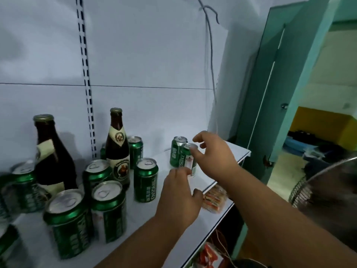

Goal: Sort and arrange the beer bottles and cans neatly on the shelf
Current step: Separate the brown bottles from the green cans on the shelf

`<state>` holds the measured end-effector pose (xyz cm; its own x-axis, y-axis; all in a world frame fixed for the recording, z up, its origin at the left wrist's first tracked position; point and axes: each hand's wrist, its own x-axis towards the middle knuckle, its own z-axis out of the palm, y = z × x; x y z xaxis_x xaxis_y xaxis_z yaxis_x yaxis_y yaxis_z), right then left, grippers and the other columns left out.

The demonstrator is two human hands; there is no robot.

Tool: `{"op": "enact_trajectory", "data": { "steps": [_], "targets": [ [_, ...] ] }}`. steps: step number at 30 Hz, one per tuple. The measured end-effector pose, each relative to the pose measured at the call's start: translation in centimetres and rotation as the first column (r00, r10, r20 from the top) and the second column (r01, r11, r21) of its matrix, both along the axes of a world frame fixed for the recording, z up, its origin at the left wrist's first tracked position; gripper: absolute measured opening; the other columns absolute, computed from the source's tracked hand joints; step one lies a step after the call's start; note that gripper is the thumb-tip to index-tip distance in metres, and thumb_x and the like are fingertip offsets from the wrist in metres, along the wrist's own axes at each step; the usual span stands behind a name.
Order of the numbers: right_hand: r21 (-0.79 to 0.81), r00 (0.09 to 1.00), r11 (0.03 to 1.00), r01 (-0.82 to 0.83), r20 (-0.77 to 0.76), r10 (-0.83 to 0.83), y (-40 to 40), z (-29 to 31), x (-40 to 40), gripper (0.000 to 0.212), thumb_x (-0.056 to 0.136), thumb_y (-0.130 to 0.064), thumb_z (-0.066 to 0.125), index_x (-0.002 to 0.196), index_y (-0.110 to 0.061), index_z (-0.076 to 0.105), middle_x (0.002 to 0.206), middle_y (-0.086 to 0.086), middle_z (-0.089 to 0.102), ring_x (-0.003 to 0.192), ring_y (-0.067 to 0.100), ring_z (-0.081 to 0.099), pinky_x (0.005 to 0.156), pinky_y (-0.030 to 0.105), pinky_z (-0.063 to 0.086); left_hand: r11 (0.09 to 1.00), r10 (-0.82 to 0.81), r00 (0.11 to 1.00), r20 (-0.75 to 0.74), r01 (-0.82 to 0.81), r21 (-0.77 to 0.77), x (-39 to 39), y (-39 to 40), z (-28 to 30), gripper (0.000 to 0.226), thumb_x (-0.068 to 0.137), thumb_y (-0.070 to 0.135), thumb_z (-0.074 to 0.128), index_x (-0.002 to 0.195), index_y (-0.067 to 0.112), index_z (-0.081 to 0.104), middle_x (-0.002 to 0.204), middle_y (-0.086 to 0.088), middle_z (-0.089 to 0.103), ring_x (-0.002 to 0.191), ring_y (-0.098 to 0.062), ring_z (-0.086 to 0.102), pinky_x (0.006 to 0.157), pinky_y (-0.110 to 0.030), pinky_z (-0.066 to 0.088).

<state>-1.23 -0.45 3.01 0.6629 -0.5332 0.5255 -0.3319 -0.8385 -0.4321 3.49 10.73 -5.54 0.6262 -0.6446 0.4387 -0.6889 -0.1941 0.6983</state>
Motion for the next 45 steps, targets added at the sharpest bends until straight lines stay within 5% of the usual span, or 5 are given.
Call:
{"op": "enact_trajectory", "data": {
  "steps": [9, 18, 26, 33, 45],
  "targets": [
    [0.064, 0.892, 0.976, -0.207, -0.398, 0.215, -11.7, -1.0, 11.2, 0.070, 0.081, -0.059, 0.064, 0.135, -0.018, 0.044, 0.126, 0.012, 0.054, 0.114, 0.031, 0.055, 0.093, 0.041, 0.050, 0.901, 0.405, 0.852, -0.333, -0.434, -0.015, 3.3, -11.2, -0.7, 0.030, 0.091, 0.023, 0.062, 0.111, 0.032, 0.042, 0.111, 0.010, 0.041, 0.104, -0.007, 0.046, 0.089, -0.023, 0.041],
    [0.033, 0.780, 0.929, -0.368, -0.533, 0.328, -13.8, -2.0, 15.7, 0.037, 0.087, -0.034, 0.061, 0.114, -0.014, 0.044, 0.112, 0.013, 0.055, 0.096, 0.027, 0.054, 0.068, 0.029, 0.039, 0.861, 0.308, 0.663, -0.683, -0.499, -0.097, 4.5, -13.7, -1.6, 0.036, 0.076, 0.051, 0.061, 0.103, 0.028, 0.062, 0.102, 0.003, 0.071, 0.094, -0.016, 0.069, 0.089, -0.045, 0.056],
    [0.109, 0.845, 0.858, -0.501, -0.151, 0.513, -12.9, -0.9, 14.0, 0.037, 0.089, -0.036, 0.062, 0.116, -0.015, 0.048, 0.109, 0.008, 0.058, 0.096, 0.028, 0.059, 0.079, 0.033, 0.047, 0.716, 0.304, 0.480, -0.823, -0.685, -0.135, 5.5, -13.3, 0.7, 0.049, 0.099, 0.029, 0.054, 0.143, 0.022, 0.034, 0.133, -0.002, 0.053, 0.116, -0.022, 0.055, 0.099, -0.034, 0.045],
    [0.301, 0.756, 0.698, -0.649, 0.358, 0.548, -10.8, 2.1, 8.5, 0.017, 0.097, -0.027, 0.050, 0.112, -0.022, 0.054, 0.081, -0.009, 0.059, 0.070, 0.004, 0.057, 0.067, 0.027, 0.043, 0.388, -0.292, 0.448, -0.845, -0.752, -0.532, 2.0, -12.3, 4.8, 0.047, 0.104, 0.045, 0.037, 0.123, 0.011, 0.063, 0.109, -0.012, 0.074, 0.100, -0.022, 0.071, 0.097, -0.040, 0.052],
    [0.237, 0.504, 0.445, -0.864, 0.372, 0.779, 3.0, 3.2, 4.5, 0.010, 0.087, -0.038, 0.055, 0.087, -0.032, 0.063, 0.092, -0.013, 0.067, 0.080, 0.000, 0.063, 0.073, 0.029, 0.054, 0.218, -0.282, 0.483, -0.829, -0.809, -0.545, -4.4, -0.3, 6.1, 0.043, 0.101, 0.043, 0.045, 0.112, 0.010, 0.070, 0.102, -0.015, 0.075, 0.087, -0.025, 0.069, 0.075, -0.034, 0.053]
  ]
}}
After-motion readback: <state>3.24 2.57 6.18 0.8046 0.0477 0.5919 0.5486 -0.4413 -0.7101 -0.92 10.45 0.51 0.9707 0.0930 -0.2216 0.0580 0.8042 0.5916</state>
